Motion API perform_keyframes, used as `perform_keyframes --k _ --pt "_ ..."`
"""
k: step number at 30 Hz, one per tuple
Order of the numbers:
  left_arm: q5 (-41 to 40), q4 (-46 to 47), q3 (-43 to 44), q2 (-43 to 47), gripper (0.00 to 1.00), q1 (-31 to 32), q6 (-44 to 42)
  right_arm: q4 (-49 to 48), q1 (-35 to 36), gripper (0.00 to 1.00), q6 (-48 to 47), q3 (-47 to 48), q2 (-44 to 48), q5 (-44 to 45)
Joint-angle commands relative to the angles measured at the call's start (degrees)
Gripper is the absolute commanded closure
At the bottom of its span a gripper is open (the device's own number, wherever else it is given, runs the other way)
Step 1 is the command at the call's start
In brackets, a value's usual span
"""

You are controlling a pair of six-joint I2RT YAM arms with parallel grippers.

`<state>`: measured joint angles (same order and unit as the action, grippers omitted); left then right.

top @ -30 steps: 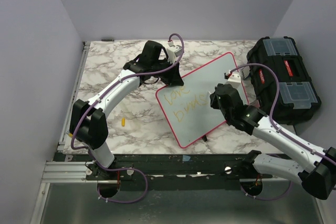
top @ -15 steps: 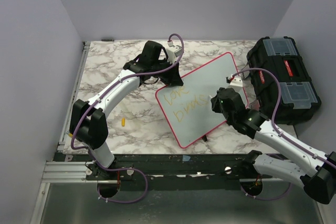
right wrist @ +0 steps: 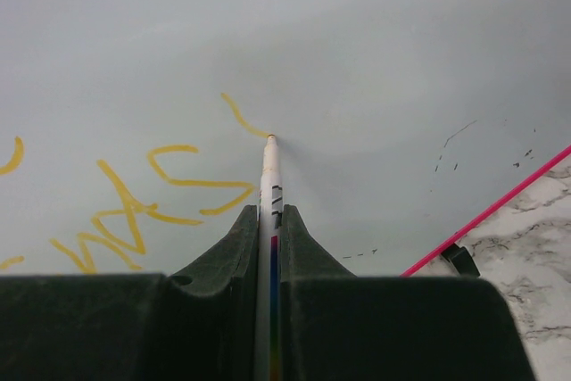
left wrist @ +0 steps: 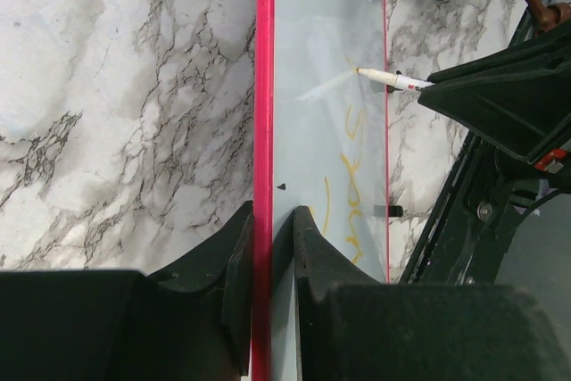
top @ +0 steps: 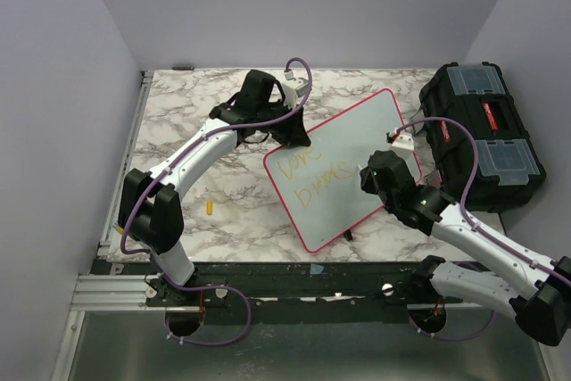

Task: Write a sentence on the whiteboard

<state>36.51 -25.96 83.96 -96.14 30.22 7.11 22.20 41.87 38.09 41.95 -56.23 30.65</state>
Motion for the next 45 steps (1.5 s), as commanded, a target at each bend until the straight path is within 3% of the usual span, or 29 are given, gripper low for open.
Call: perform_keyframes --k 1,26,45 --pt "-0.9 0.1 -0.8 1.6 1.0 1.3 -4.8 3.7 -0.3 1.0 1.6 -0.9 -2.4 -0.2" --pt "-1.1 0.3 -0.9 1.5 1.0 1.3 -5.0 -2.2 -0.6 0.99 -3.6 8.9 -11.0 2.0" --pt "-1.1 0.5 -1.0 1.7 1.0 1.3 -5.0 -1.6 -0.7 0.99 -1.0 3.2 -7.5 -2.7"
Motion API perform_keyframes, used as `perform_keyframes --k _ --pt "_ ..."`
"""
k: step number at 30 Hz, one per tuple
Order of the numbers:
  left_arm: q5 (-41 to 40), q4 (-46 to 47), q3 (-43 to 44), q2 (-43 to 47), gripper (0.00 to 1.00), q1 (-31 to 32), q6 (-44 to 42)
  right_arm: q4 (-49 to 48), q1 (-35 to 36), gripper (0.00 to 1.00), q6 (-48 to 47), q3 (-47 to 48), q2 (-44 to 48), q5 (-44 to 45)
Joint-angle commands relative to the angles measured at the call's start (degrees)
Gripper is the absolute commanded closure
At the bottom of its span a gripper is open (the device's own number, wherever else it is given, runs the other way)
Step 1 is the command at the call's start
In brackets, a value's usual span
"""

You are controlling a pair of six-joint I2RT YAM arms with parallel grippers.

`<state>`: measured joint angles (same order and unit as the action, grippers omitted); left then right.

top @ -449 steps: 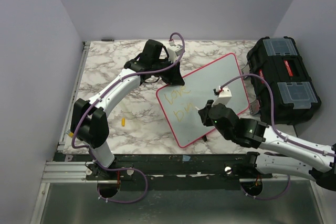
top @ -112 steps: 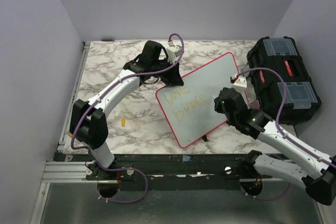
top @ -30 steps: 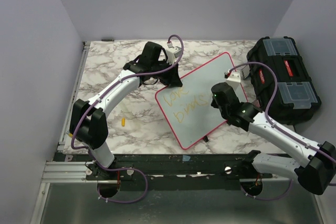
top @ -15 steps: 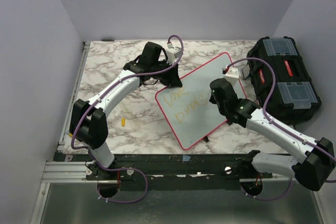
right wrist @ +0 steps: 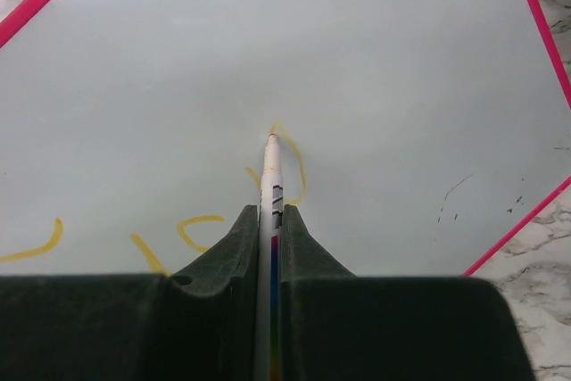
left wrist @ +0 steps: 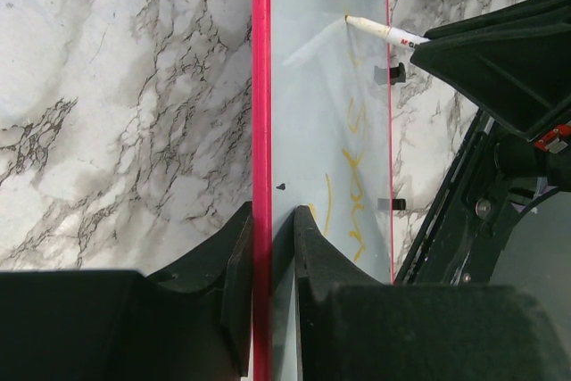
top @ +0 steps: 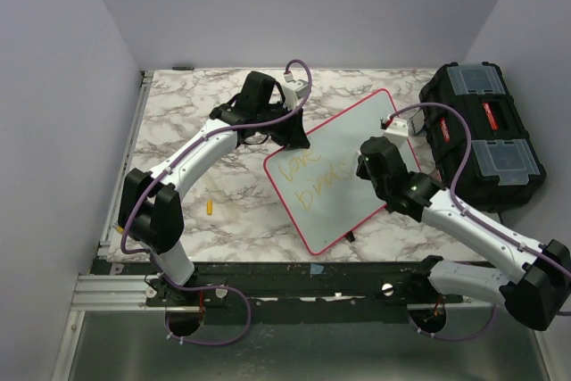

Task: Write a sentence on the whiteboard

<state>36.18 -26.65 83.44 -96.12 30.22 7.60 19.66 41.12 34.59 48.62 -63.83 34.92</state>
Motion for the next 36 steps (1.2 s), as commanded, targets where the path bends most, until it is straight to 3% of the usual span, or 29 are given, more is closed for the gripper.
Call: perform_keyframes --k 1,19,28,36 --pt "-0.8 1.2 -0.5 1.6 1.0 1.3 -5.5 1.0 0.0 0.99 2.8 -4.1 0.6 -7.3" --pt "-0.9 1.1 -0.4 1.5 1.0 1.2 -5.5 7.3 0.0 0.99 6.5 -8.1 4.3 -8.4" --pt "-0.9 1.2 -0.6 1.8 1.0 1.2 -5.6 12.8 0.0 0.99 6.3 -1.8 5.7 -1.8" --pt "-1.0 1.0 -0.6 2.0 1.0 1.2 -5.6 9.8 -1.0 0.99 1.2 3.5 5.7 0.6"
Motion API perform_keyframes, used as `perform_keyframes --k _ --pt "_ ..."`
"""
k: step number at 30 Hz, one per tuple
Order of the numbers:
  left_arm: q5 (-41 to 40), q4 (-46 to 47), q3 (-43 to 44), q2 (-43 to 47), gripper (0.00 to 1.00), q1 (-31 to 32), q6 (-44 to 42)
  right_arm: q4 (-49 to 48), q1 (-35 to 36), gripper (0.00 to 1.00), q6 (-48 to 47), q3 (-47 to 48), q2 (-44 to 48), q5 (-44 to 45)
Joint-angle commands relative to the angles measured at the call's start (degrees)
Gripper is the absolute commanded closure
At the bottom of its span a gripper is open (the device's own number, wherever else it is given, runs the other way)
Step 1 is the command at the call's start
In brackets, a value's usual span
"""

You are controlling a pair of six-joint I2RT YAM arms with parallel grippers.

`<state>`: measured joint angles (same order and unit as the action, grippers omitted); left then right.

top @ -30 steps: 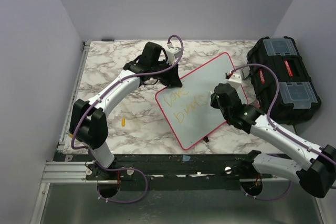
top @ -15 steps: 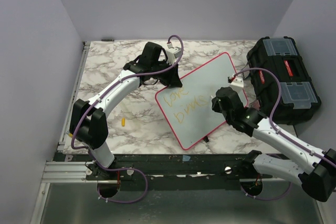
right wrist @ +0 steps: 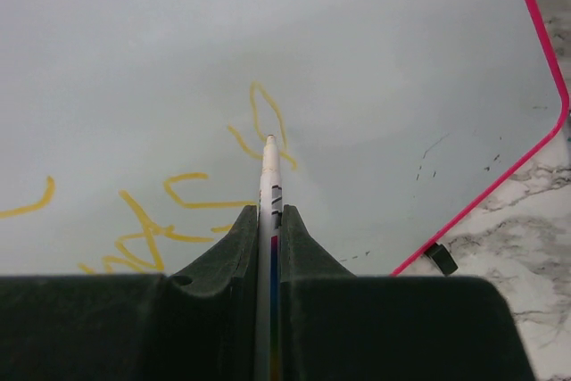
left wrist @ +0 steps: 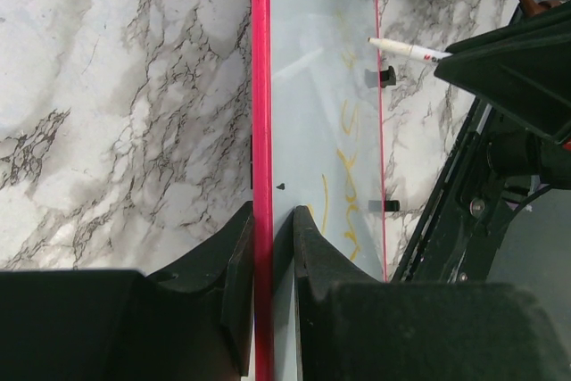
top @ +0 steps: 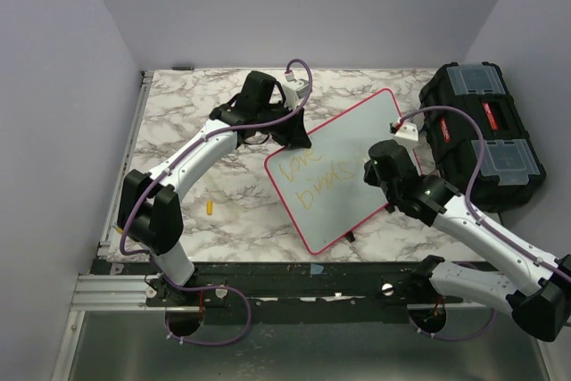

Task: Write a sentence on the whiteboard

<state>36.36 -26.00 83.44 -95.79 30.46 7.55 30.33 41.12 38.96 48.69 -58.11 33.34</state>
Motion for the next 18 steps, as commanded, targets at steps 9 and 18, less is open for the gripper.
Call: perform_keyframes --k 9,18 --pt "-1.2 0.3 -0.7 1.8 1.0 0.9 -5.5 -6.3 -10.4 0.99 -5.1 5.0 -2.5 -9.8" --pt "-1.0 0.4 -0.7 2.1 1.0 0.9 -5.5 -9.6 -19.2 0.99 -5.1 4.1 -3.0 -21.2"
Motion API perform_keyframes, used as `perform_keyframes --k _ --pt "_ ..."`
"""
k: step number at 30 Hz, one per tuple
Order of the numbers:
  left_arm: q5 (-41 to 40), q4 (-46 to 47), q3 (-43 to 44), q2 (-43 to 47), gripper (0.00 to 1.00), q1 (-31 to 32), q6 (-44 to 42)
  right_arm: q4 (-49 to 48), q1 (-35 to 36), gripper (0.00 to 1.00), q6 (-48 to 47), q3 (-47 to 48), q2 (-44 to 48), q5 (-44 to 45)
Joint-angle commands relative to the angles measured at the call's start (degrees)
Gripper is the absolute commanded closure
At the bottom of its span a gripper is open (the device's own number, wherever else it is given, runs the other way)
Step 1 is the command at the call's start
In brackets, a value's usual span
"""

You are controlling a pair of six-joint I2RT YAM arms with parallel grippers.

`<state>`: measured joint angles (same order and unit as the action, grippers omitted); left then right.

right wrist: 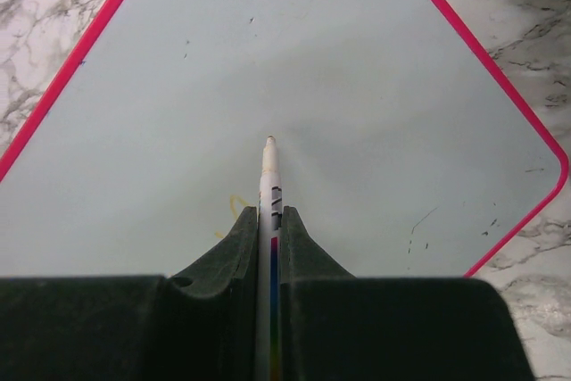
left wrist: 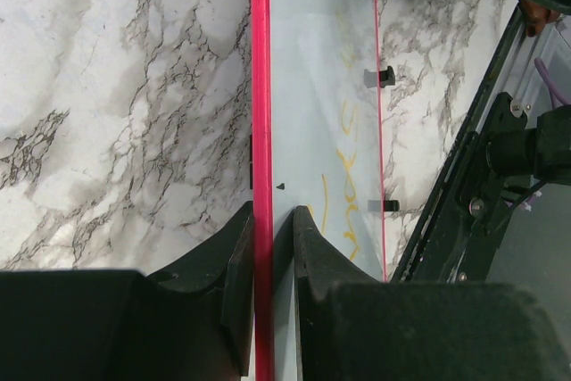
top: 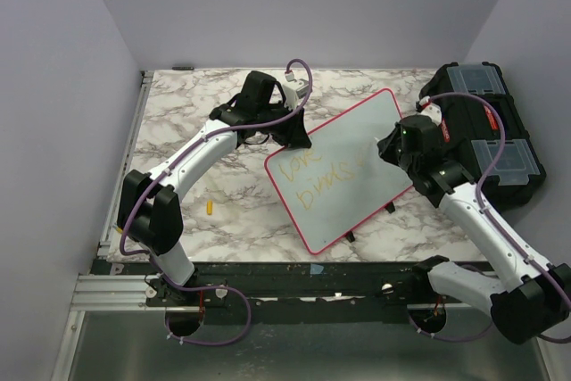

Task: Write a sentence on the whiteboard

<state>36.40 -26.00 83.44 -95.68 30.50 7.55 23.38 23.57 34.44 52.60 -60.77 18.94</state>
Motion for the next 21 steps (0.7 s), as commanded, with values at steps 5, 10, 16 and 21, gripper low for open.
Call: perform_keyframes --k 5,10,16,21 --pt "-1.0 0.5 -0.8 2.2 1.0 0.9 -5.5 -4.0 -4.0 0.99 -0.2 -0.7 -0.7 -10.3" --pt "-1.1 0.5 -0.9 2.3 1.0 0.9 -5.5 -4.7 -5.2 0.99 -0.2 -1.2 -1.5 -11.4" --pt "-1.3 0.6 -0.9 2.3 1.0 0.9 -5.5 -5.0 -5.8 0.99 -0.1 -2.4 -2.0 -12.2" --pt "-1.2 0.5 -0.9 2.5 1.0 0.9 -5.6 -5.4 -5.9 0.99 0.1 -3.7 -2.2 -12.7"
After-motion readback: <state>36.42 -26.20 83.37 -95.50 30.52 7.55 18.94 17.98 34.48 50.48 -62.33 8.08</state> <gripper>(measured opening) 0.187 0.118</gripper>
